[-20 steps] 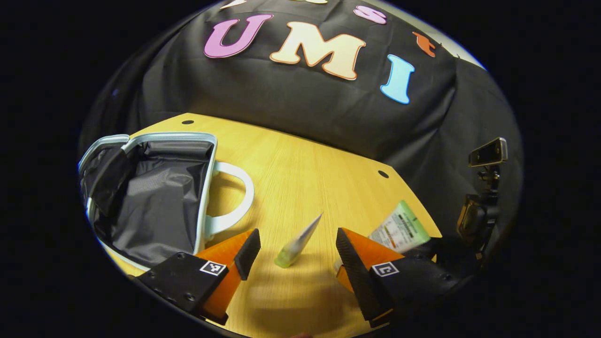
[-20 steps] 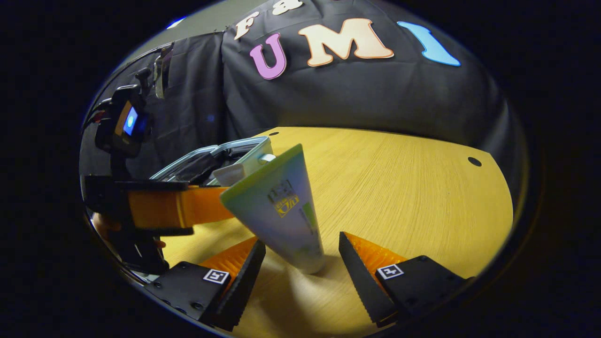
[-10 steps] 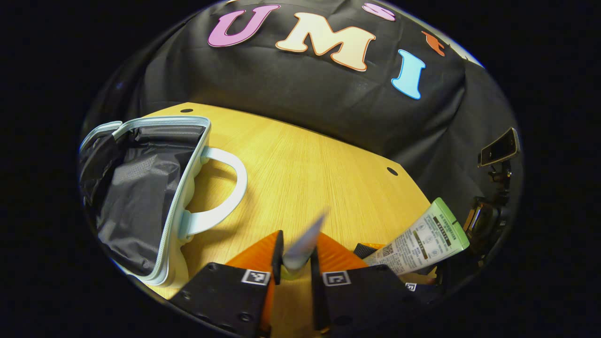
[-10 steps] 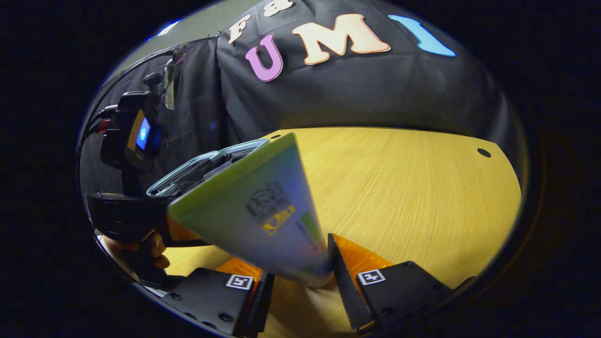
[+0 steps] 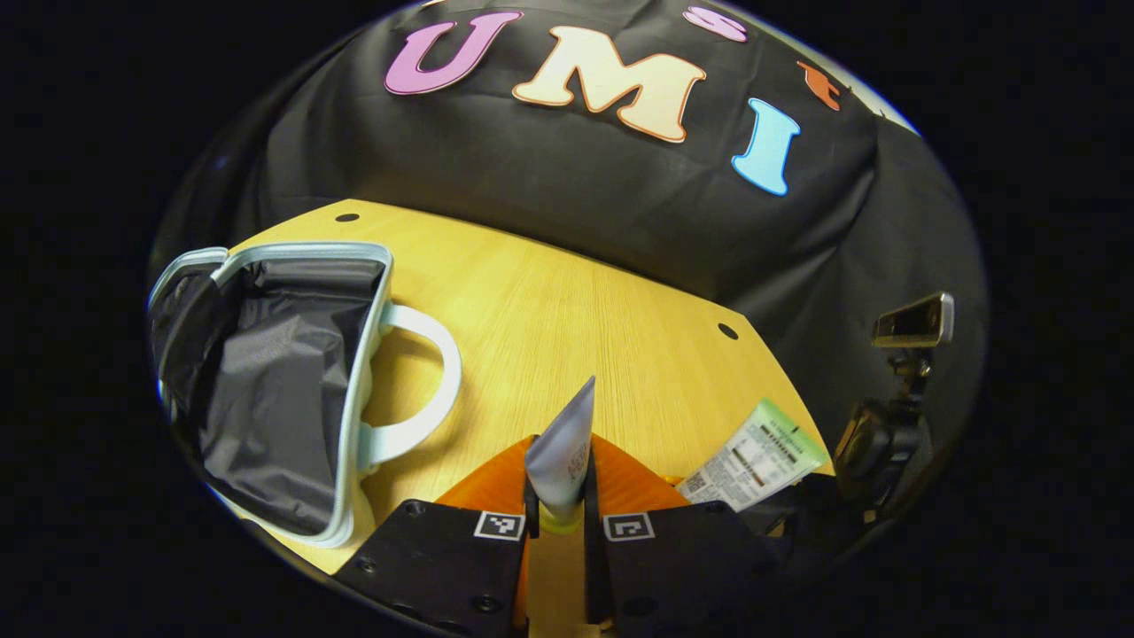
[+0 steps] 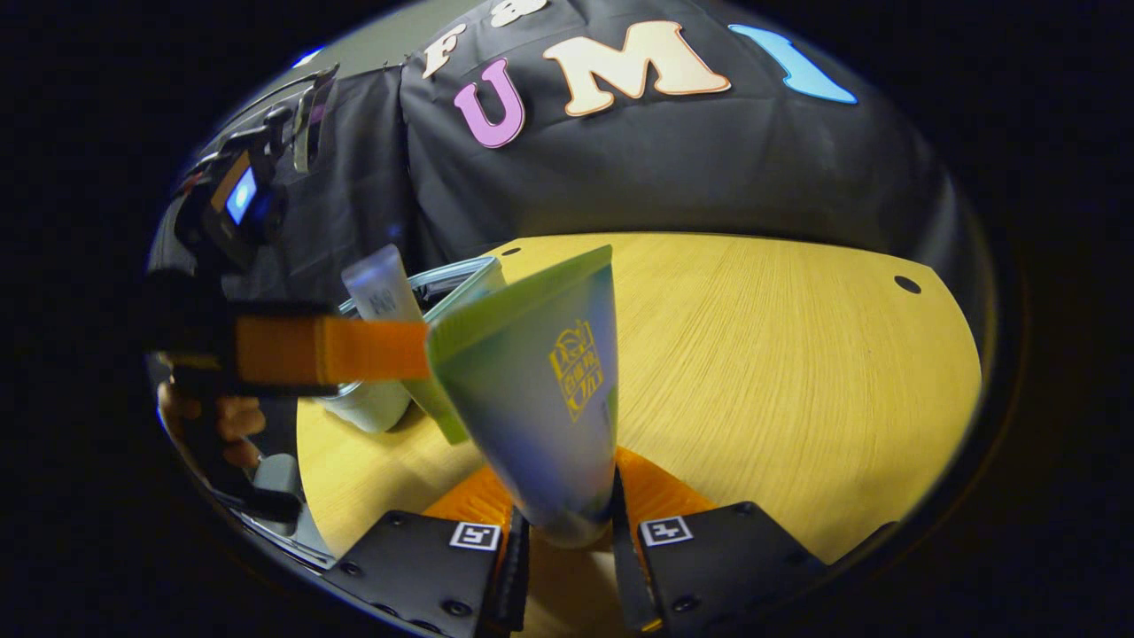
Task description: First open the suitcase, pack the skin care products into it, and then close the suitcase.
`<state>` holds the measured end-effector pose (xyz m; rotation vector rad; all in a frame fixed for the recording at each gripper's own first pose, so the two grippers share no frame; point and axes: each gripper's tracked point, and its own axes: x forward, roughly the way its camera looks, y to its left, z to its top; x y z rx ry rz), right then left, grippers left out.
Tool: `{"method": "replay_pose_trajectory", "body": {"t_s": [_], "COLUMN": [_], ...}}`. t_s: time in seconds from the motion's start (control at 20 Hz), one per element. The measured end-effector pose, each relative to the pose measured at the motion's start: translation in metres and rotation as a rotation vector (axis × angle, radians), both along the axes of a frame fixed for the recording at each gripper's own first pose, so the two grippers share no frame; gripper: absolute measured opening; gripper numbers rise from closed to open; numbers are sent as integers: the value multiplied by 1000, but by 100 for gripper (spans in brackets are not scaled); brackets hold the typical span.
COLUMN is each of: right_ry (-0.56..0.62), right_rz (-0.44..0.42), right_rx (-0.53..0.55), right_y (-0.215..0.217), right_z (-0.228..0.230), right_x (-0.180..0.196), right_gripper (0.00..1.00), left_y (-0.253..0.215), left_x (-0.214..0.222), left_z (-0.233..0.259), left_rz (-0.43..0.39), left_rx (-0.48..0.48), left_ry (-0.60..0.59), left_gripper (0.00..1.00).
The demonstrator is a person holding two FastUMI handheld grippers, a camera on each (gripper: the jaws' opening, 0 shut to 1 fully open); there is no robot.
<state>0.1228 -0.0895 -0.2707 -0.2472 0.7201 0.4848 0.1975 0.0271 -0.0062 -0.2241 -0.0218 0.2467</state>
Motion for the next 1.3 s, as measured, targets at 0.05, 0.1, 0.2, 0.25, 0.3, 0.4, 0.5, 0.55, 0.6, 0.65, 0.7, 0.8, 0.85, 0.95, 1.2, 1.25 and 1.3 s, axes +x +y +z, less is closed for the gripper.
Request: {"method": "replay_pose_trajectory", "body": {"t_s": [0.05,0.1,0.2,0.25,0.3,0.4,0.5,0.55,0.6,0.65,0.7,0.8,0.85,0.95,1.2,1.25,1.3], "right_ry": [8,18,44,52,54,52,51,56,63,66,70,92,115,138,127,112,97], "right_rz": [-7,-20,-42,-51,-61,-76,-87,-96,-108,-121,-135,-179,-205,-227,-210,-194,-175], "right_rx": [-8,-13,-25,-29,-29,-40,-61,-68,-74,-81,-85,-91,-97,-113,-157,-176,-189], "right_y": [-2,-4,-8,-9,-8,-10,-12,-11,-10,-8,-5,2,7,23,85,99,115], "right_z": [0,1,1,4,7,15,23,25,29,32,36,41,42,51,77,80,83], "right_x": [-1,-1,-4,-6,-6,-8,-12,-14,-16,-19,-20,-27,-32,-41,-40,-38,-33], "right_gripper": [39,42,42,42,42,45,42,42,42,42,42,42,42,39,42,38,38], "left_y": [7,14,29,40,53,83,113,129,142,154,164,181,186,192,209,209,207], "left_x": [-8,-17,-40,-52,-64,-86,-108,-113,-118,-122,-126,-129,-131,-130,-125,-125,-123], "left_z": [5,9,18,20,21,18,5,-3,-10,-20,-31,-51,-61,-74,-91,-92,-91], "left_rz": [18,29,38,49,67,107,153,168,176,181,176,166,163,138,75,62,35], "left_rx": [-9,-20,-50,-67,-81,-109,-145,-160,-167,-175,-176,-175,-187,-220,-271,-275,-272], "left_ry": [17,35,61,77,92,137,208,247,279,323,368,454,495,554,662,667,663], "left_gripper": [18,18,18,18,18,18,18,18,18,18,18,18,18,18,15,18,18]}}
